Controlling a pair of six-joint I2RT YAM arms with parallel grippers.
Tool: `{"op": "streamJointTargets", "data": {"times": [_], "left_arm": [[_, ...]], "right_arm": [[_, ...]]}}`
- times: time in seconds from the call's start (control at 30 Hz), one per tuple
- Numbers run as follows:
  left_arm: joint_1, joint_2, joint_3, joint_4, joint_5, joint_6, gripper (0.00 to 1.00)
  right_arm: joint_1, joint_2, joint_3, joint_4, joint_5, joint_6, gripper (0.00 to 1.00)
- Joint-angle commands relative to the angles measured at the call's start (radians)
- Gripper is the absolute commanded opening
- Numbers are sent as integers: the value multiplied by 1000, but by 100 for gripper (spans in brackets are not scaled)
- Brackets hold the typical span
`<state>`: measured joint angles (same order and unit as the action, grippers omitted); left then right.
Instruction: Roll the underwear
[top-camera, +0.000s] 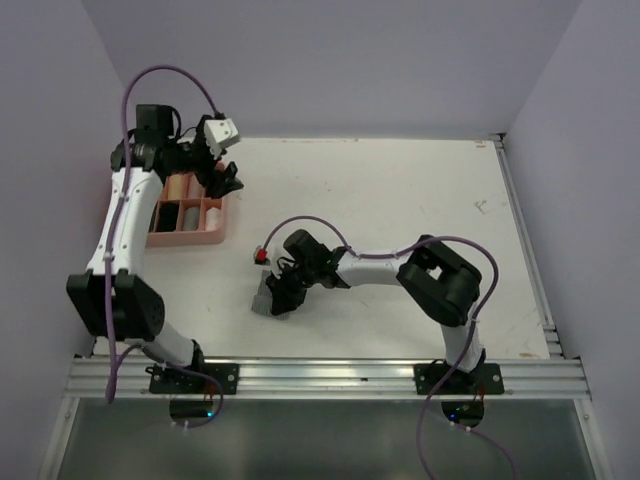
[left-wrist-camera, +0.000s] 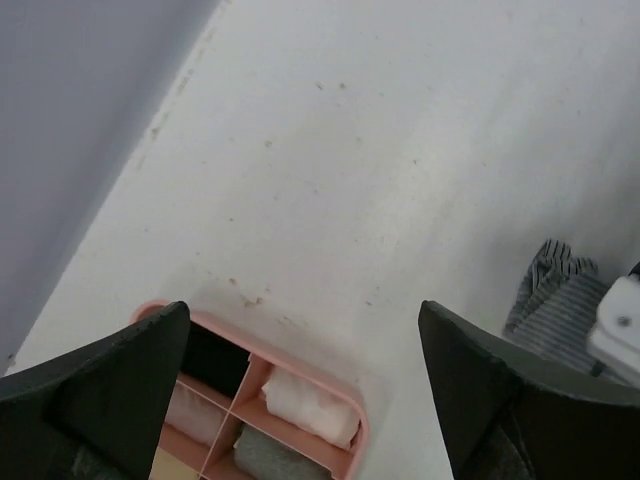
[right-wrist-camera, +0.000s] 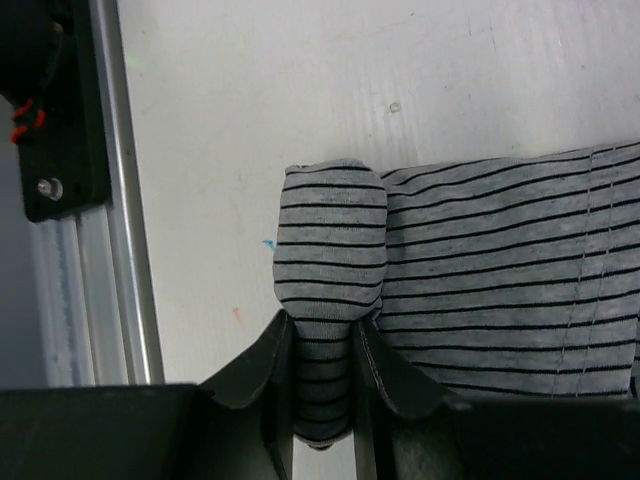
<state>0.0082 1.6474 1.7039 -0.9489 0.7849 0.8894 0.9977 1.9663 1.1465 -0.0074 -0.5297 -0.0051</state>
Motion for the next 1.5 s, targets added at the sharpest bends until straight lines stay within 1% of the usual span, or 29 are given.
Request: {"op": "streamJointTargets", "data": {"times": [0.0, 0.03, 0.1, 0.13, 0.17, 0.2, 0.23, 0.27, 0.3, 0.33, 0.37, 0.4, 0.43, 0.47, 0.5, 0.53, 0.57, 0.6, 0.63, 0.67, 0.7, 0.8, 1.07, 1.2, 1.3, 1.33, 1.37, 1.4, 1.47], "left_arm": [[-8, -191, -182, 450, -60, -447, 100], [-8, -240, -223, 440, -41, -401, 100], [-8, -268, -243, 353, 29, -220, 100], [-8, -290, -259, 225, 49, -148, 100], [-8, -305, -277, 167, 63, -24, 100], [-8, -323, -300, 126, 69, 17, 100], [-8, -372, -372, 63, 65, 57, 100], [-8, -400, -415, 30, 59, 171, 100], [-8, -429, -462, 4, 42, 221, 100], [-8, -495, -568, -8, 31, 252, 98], [-8, -526, -620, -25, 21, 335, 95], [-8, -556, -718, -37, -1, 373, 92], [-14, -617, -768, -25, -21, 387, 87], [-49, -644, -815, -10, -42, 396, 85], [-72, -670, -905, 1, -79, 408, 81], [-127, -716, -949, 28, -122, 402, 76], [-164, -734, -989, 56, -122, 381, 74], [-206, -753, -1060, 87, -171, 355, 72], [-241, -777, -1090, 155, -190, 324, 71], [-302, -782, -1115, 182, -208, 291, 70], [-330, -784, -1151, 206, -246, 270, 70], [-415, -749, -1196, 329, -309, 201, 66], [-582, -681, -1245, 482, -384, 97, 62], [-631, -627, -1256, 530, -432, 76, 58], [-660, -586, -1261, 545, -455, 74, 50], [-666, -577, -1262, 542, -460, 74, 44], [-674, -569, -1262, 536, -466, 78, 41], [-677, -548, -1265, 527, -479, 80, 34], [-683, -531, -1264, 509, -486, 97, 26]], "right_arm": [[-36, 179, -24, -226, -33, 62, 0], [-54, 199, 1, -232, -76, 73, 0], [-68, 261, 24, -244, -111, 83, 0], [-80, 278, 44, -247, -137, 94, 0], [-87, 301, 54, -253, -150, 99, 0], [-93, 336, 64, -252, -159, 106, 0], [-106, 357, 84, -252, -173, 114, 0], [-110, 376, 91, -256, -196, 122, 0], [-117, 388, 96, -252, -207, 128, 0], [-126, 417, 107, -247, -220, 138, 0], [-131, 428, 113, -249, -245, 140, 0], [-136, 443, 117, -247, -257, 146, 0], [-146, 465, 127, -247, -269, 158, 0], [-152, 480, 131, -247, -295, 162, 0], [-157, 491, 134, -249, -306, 166, 0], [-168, 511, 146, -256, -318, 172, 0], [-171, 520, 151, -261, -319, 172, 0], [-175, 523, 156, -266, -316, 172, 0], [-179, 529, 157, -267, -317, 174, 0], [-183, 536, 160, -275, -320, 174, 0], [-185, 540, 163, -279, -323, 174, 0], [-192, 548, 170, -284, -326, 177, 0], [-200, 565, 183, -284, -334, 195, 0], [-202, 562, 180, -279, -334, 203, 0], [-205, 556, 179, -273, -332, 209, 1], [-206, 554, 174, -273, -334, 212, 1], [-208, 545, 173, -270, -335, 211, 2], [-208, 537, 171, -270, -335, 212, 4], [-209, 511, 157, -273, -335, 208, 7]]}}
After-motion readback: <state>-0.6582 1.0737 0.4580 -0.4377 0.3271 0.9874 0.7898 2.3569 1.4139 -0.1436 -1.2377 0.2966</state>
